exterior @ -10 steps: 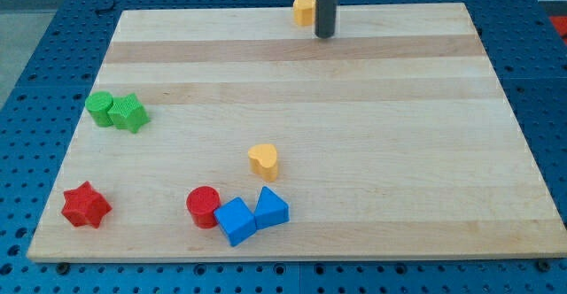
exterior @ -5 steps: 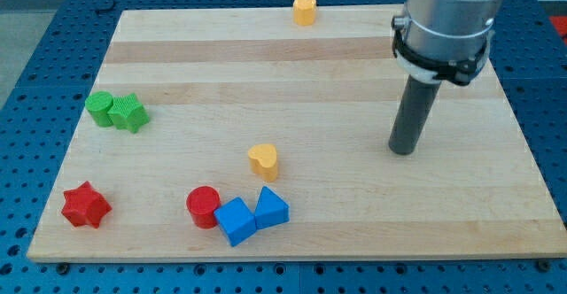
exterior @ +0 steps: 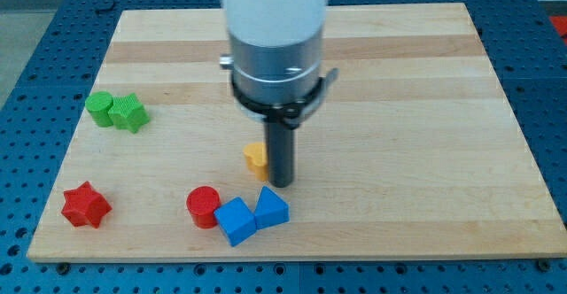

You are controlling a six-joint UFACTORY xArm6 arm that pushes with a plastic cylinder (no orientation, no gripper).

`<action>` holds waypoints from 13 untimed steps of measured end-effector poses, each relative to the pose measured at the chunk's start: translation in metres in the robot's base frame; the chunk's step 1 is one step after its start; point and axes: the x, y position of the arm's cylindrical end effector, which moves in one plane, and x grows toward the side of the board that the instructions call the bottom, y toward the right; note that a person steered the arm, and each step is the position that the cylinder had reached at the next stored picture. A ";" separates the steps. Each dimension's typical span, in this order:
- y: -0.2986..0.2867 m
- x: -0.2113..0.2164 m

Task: Move yellow heart to the left of yellow hexagon

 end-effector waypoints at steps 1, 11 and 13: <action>-0.035 -0.005; -0.034 -0.118; -0.006 -0.128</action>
